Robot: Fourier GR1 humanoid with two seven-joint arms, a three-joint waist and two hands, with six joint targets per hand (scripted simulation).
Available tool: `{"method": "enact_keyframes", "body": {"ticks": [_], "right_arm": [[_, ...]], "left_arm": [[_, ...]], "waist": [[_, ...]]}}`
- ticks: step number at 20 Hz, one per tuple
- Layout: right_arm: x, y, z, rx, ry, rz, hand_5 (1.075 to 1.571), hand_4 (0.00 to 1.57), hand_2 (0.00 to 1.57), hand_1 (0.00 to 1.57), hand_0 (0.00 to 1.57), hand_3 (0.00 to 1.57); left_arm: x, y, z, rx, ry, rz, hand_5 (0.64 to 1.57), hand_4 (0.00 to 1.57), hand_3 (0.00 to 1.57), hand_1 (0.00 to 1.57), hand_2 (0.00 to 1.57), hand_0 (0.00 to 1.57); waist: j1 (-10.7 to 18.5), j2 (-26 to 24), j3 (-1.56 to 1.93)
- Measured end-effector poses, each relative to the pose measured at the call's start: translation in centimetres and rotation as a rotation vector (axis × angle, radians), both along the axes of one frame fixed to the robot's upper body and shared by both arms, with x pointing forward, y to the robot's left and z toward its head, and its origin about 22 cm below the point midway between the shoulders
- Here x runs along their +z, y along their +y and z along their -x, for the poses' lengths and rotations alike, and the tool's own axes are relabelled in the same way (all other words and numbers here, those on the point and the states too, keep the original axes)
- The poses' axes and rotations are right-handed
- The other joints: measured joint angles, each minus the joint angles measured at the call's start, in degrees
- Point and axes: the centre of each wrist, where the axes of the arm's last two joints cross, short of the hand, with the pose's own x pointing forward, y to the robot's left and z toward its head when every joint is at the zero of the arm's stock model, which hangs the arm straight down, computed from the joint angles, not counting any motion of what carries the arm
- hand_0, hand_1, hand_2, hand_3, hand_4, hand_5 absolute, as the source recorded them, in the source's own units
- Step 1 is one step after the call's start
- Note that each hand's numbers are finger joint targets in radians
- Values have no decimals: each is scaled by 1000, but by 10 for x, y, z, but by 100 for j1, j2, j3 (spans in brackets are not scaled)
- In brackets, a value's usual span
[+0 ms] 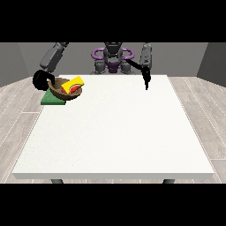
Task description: Pick the cup and pour the ball into the bowl, then pick the bowl and place it on the pad
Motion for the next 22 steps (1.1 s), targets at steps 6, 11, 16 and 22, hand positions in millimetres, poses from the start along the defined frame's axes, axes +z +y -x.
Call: {"method": "enact_keyframes", "body": {"ticks": [6,11,16,22], "right_arm": [[22,-53,20,-21,-115,-5,1570,840,1571,1571,1571,0],[47,-74,21,-41,-240,-25,1570,842,1571,1571,1571,0],[66,-85,19,-57,-314,-41,1564,512,1571,1571,1571,0],[80,-93,21,-47,-296,-13,1567,395,1571,1571,1571,697]], "left_arm": [[37,-19,-3,-15,-148,-13,703,0,0,0,0,0],[70,-26,4,-27,-263,-12,699,0,0,0,0,0],[77,-23,17,-18,-325,-18,692,0,0,0,0,0],[88,-22,31,-10,-320,-13,686,0,0,0,0,0]], "waist": [[140,851,9],[177,1508,13],[153,1824,9],[89,1751,7]]}}
